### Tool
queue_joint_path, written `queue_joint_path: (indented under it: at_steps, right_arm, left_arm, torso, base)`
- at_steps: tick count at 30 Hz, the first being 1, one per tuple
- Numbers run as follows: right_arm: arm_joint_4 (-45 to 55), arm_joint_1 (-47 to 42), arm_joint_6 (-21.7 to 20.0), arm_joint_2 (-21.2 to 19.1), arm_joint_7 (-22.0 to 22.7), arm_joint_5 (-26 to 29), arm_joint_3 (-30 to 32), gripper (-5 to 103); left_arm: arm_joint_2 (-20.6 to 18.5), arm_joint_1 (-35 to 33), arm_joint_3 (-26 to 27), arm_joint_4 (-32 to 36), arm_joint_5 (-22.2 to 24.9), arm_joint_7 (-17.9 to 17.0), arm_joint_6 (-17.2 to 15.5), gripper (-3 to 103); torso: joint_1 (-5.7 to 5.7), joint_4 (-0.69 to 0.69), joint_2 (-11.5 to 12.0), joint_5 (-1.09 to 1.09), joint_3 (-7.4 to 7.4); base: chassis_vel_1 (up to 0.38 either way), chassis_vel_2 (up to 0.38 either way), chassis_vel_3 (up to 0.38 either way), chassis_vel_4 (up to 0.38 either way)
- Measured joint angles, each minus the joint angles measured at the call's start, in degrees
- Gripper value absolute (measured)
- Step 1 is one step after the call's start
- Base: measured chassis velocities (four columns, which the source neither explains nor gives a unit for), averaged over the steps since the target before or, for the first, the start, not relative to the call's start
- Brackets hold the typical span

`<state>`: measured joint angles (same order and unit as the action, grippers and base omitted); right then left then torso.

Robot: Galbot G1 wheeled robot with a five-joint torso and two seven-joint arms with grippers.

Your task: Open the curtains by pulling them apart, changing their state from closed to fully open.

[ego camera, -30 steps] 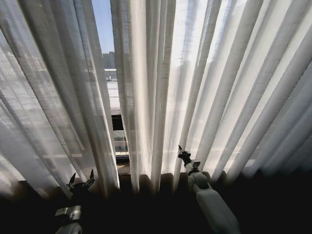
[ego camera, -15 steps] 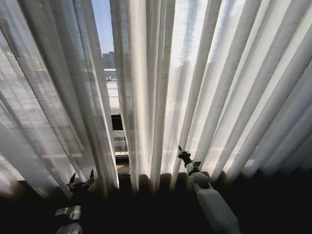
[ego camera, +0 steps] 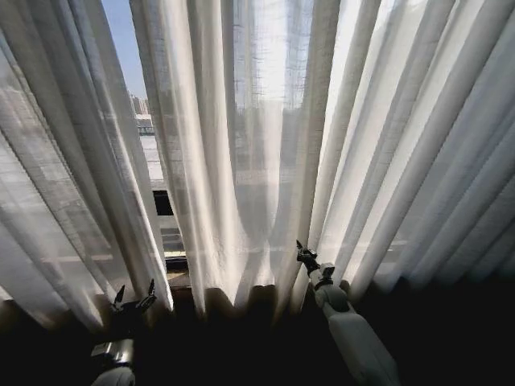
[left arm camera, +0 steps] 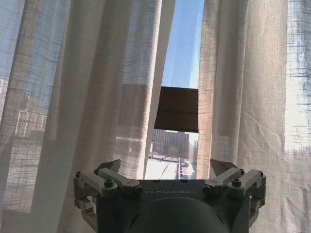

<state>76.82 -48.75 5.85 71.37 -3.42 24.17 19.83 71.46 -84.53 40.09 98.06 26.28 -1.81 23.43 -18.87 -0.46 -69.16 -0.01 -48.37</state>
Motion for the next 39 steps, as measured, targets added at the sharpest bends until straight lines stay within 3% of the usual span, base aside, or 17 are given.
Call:
queue_joint_path:
  at_steps: [39]
  right_arm:
    - [-0.62,-0.83,0.81,-0.41,-3.67,0.03,1.43,0]
  left_arm:
    - [0.00,0.00,0.00,0.00,0.00,0.00,0.00,100]
  torso:
    - [0.00,0.00,0.00,0.02,0.00]
  base:
    - [-0.352,-0.350,0.348,0.357]
